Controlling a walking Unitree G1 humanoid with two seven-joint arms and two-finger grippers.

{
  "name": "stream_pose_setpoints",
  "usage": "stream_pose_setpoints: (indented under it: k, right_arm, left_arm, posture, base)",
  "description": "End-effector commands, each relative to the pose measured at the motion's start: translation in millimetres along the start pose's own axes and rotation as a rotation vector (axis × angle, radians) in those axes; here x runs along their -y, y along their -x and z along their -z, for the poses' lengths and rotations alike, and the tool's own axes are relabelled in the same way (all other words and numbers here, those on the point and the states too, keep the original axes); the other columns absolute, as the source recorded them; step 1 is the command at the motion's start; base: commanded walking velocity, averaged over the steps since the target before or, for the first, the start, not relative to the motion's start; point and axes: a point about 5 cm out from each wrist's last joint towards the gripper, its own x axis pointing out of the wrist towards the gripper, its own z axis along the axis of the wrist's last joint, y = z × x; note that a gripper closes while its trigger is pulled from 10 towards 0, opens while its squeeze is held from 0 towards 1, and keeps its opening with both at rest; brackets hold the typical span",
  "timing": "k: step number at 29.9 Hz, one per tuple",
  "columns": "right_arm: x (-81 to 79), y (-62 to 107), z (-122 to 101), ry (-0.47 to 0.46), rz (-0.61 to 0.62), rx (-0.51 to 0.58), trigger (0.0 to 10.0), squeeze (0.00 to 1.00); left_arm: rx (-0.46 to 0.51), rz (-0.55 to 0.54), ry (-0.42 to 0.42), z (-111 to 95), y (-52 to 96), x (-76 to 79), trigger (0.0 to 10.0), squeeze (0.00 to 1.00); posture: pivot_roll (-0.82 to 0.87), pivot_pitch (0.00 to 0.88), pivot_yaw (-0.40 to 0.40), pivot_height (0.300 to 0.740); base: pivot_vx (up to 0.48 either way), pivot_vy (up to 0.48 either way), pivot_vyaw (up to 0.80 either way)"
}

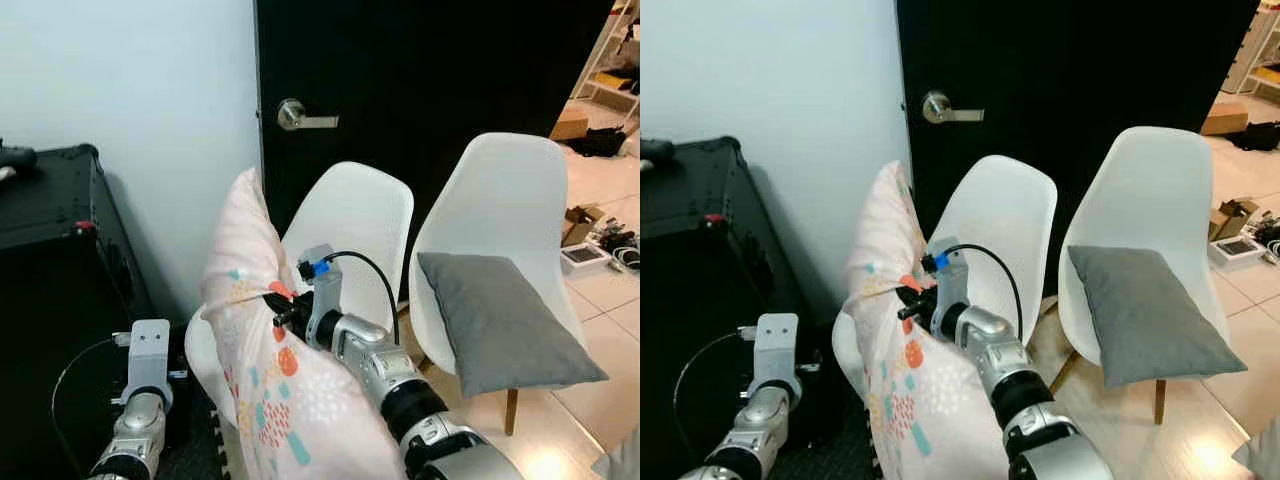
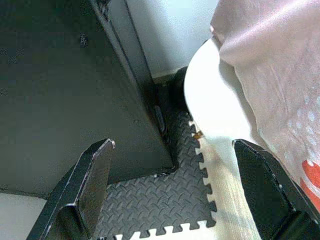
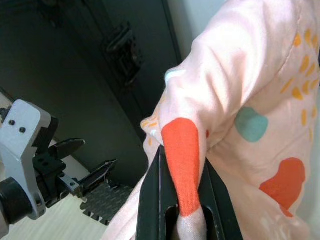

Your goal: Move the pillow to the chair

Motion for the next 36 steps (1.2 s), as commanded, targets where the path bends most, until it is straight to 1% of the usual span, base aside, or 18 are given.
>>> stream_pose_setpoints:
  k: [1,6,9,15,16,17,18,19,20,23,25,26,31,32,33,34,35,36]
  right_arm:
    - [-16.6,-11.3,-18.8,0.015,-0.062,0.083,10.0,0.0]
    - [-17.6,-13.1,-21.2,0.022,-0.059,0.088,10.0,0.0]
    - [-17.6,-14.4,-24.7,0.037,-0.048,0.098,10.0,0.0]
    - [-15.4,-15.6,-38.8,0.05,-0.028,0.149,10.0,0.0]
    - [-16.7,-17.1,-45.0,0.052,-0.037,0.166,10.0,0.0]
    - [-24.9,-21.9,-65.6,0.062,-0.094,0.223,10.0,0.0]
    - [-24.9,-21.9,-65.6,0.062,-0.094,0.223,10.0,0.0]
    - [-34.0,-25.5,-85.7,0.087,-0.15,0.278,10.0,0.0]
    - [-34.0,-25.5,-85.7,0.087,-0.15,0.278,10.0,0.0]
    - [-64.4,-29.5,-149.6,0.142,-0.307,0.454,10.0,0.0]
    - [-78.4,-30.0,-172.4,0.159,-0.362,0.51,10.0,0.0]
    - [-84.6,-31.4,-177.9,0.174,-0.378,0.518,10.0,0.0]
    - [-94.4,-36.3,-177.3,0.197,-0.398,0.504,10.0,0.0]
    - [-100.5,-40.6,-170.8,0.207,-0.411,0.48,10.0,0.0]
    - [-100.5,-40.6,-170.8,0.207,-0.411,0.48,10.0,0.0]
    - [-107.2,-45.5,-162.1,0.21,-0.422,0.451,10.0,0.0]
    - [-107.2,-45.5,-162.1,0.21,-0.422,0.451,10.0,0.0]
    - [-114.7,-50.7,-152.2,0.221,-0.431,0.417,10.0,0.0]
  left_arm:
    - [-0.019,-0.005,0.0,4.7,1.4,-1.1,10.0,0.0]
    - [0.005,0.005,0.01,-1.2,-0.1,1.6,10.0,0.0]
    - [0.002,0.009,0.013,0.2,0.6,2.4,10.0,0.0]
    - [-0.002,0.008,0.017,2.9,1.8,2.1,10.0,0.0]
    - [0.0,0.009,0.018,3.0,2.0,2.1,10.0,0.0]
    - [-0.004,0.012,0.017,4.4,2.8,3.0,10.0,0.0]
    - [-0.004,0.012,0.017,4.4,2.8,3.0,10.0,0.0]
    - [-0.008,0.015,0.015,5.7,3.4,4.0,10.0,0.0]
    - [-0.008,0.015,0.015,5.7,3.4,4.0,10.0,0.0]
    - [-0.009,0.023,0.008,6.4,4.2,6.8,10.0,0.0]
    - [-0.005,0.023,0.009,5.7,4.2,7.7,10.0,0.0]
    - [-0.004,0.023,0.009,5.6,4.3,7.9,10.0,0.0]
    - [0.001,0.022,0.008,5.3,4.5,8.4,10.0,0.0]
    - [0.005,0.021,0.008,4.8,4.6,8.9,10.0,0.0]
    - [0.005,0.021,0.008,4.8,4.6,8.9,10.0,0.0]
    - [0.015,0.021,0.003,3.4,4.6,9.7,10.0,0.0]
    - [0.015,0.021,0.003,3.4,4.6,9.7,10.0,0.0]
    - [0.027,0.024,0.0,1.2,4.4,11.3,10.0,0.0]
  posture:
    - [-0.08,0.043,-0.022,0.621]
    - [-0.07,0.048,-0.024,0.601]
    - [-0.07,0.049,-0.021,0.586]
    - [-0.07,0.055,-0.022,0.566]
    - [-0.08,0.057,-0.015,0.561]
    - [-0.08,0.059,-0.011,0.556]
    - [-0.08,0.059,-0.011,0.556]
    - [-0.08,0.059,-0.009,0.551]
    - [-0.08,0.059,-0.009,0.551]
    - [-0.07,0.06,-0.015,0.536]
    - [-0.07,0.06,-0.015,0.526]
    - [-0.06,0.062,-0.022,0.521]
    - [-0.06,0.063,-0.028,0.511]
    - [-0.05,0.066,-0.032,0.506]
    - [-0.05,0.066,-0.032,0.506]
    - [-0.05,0.068,-0.034,0.501]
    - [-0.05,0.068,-0.034,0.501]
    - [-0.05,0.069,-0.036,0.496]
  base:
    - [0.0,0.0,0.0]
    - [0.0,0.0,0.0]
    - [0.0,0.0,0.0]
    - [0.0,0.0,0.0]
    - [0.0,0.0,0.0]
    - [0.0,0.0,0.0]
    - [0.0,0.0,0.0]
    - [0.0,0.0,0.0]
    - [0.0,0.0,0.0]
    - [0.0,0.0,0.0]
    - [0.0,0.0,0.0]
    - [0.0,0.0,0.0]
    - [0.0,0.0,0.0]
    - [0.0,0.0,0.0]
    - [0.0,0.0,0.0]
    - [0.0,0.0,0.0]
    - [0.0,0.0,0.0]
    - [0.0,0.0,0.0]
